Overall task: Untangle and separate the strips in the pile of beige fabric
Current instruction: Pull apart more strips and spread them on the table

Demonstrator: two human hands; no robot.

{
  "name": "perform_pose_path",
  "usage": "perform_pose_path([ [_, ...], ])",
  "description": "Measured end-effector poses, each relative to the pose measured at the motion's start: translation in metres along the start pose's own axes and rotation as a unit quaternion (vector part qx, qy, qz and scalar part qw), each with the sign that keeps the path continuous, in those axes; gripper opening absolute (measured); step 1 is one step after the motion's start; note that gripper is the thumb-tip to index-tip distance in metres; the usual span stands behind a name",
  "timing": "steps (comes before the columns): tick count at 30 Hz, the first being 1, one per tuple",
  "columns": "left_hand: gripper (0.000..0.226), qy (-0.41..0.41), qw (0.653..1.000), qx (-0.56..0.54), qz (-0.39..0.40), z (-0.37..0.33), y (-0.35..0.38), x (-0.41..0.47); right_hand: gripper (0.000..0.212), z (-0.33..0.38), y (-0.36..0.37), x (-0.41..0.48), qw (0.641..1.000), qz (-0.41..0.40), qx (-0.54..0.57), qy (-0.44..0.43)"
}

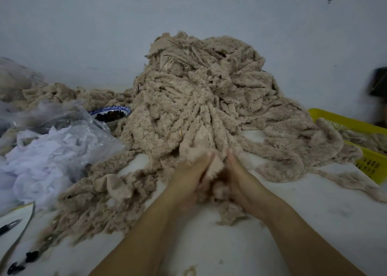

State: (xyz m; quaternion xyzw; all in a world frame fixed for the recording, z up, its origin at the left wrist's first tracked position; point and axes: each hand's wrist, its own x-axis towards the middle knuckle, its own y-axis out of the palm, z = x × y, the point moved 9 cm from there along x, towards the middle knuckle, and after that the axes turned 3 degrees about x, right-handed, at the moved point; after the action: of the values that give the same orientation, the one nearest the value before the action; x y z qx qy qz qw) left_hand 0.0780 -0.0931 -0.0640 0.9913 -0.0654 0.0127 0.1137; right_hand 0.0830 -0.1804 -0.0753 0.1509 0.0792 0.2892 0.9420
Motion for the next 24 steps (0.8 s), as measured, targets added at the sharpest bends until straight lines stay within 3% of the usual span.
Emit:
perform_pose_path([
  [2, 0.027, 0.005, 0.995, 0.099, 0.025, 0.004, 0.013, -0.005, 0.059, 0.004, -0.003, 0.002, 0.996, -0.019, 0.092, -0.010],
  [5, 0.034, 0.032, 0.976, 0.213, -0.015, -0.004, 0.014, -0.005, 0.048, 0.008, -0.036, 0.005, 0.969, -0.155, 0.183, -0.054],
  [7, 0.057, 0.102, 0.968, 0.217, -0.069, -0.021, 0.007, -0.007, 0.049, 0.016, -0.061, 0.001, 0.940, -0.231, 0.231, -0.094],
  [10, 0.064, 0.138, 0.971, 0.188, -0.044, -0.030, 0.005, -0.010, 0.052, 0.028, -0.089, -0.013, 0.902, -0.291, 0.293, -0.125],
  [13, 0.084, -0.002, 0.967, 0.253, -0.006, 0.002, 0.005, -0.006, 0.052, 0.032, -0.069, -0.010, 0.947, -0.216, 0.222, -0.087],
  [16, 0.084, -0.104, 0.991, 0.089, -0.011, 0.021, 0.002, -0.003, 0.048, 0.019, -0.014, -0.006, 0.992, -0.084, 0.080, -0.039],
  [18, 0.067, -0.083, 0.996, -0.010, -0.019, 0.011, -0.001, 0.001, 0.046, -0.002, 0.015, -0.008, 0.998, -0.011, -0.062, 0.018],
  [20, 0.043, -0.051, 0.995, -0.067, -0.061, 0.002, -0.016, 0.004, 0.060, -0.020, 0.027, -0.011, 0.975, 0.057, -0.207, 0.059],
  [22, 0.040, -0.058, 0.983, -0.150, -0.084, -0.002, -0.028, 0.005, 0.063, -0.028, 0.026, -0.014, 0.967, 0.091, -0.219, 0.090],
  [24, 0.045, -0.050, 0.974, -0.193, -0.110, -0.005, -0.039, 0.007, 0.054, -0.023, 0.024, -0.012, 0.980, 0.071, -0.166, 0.088],
])
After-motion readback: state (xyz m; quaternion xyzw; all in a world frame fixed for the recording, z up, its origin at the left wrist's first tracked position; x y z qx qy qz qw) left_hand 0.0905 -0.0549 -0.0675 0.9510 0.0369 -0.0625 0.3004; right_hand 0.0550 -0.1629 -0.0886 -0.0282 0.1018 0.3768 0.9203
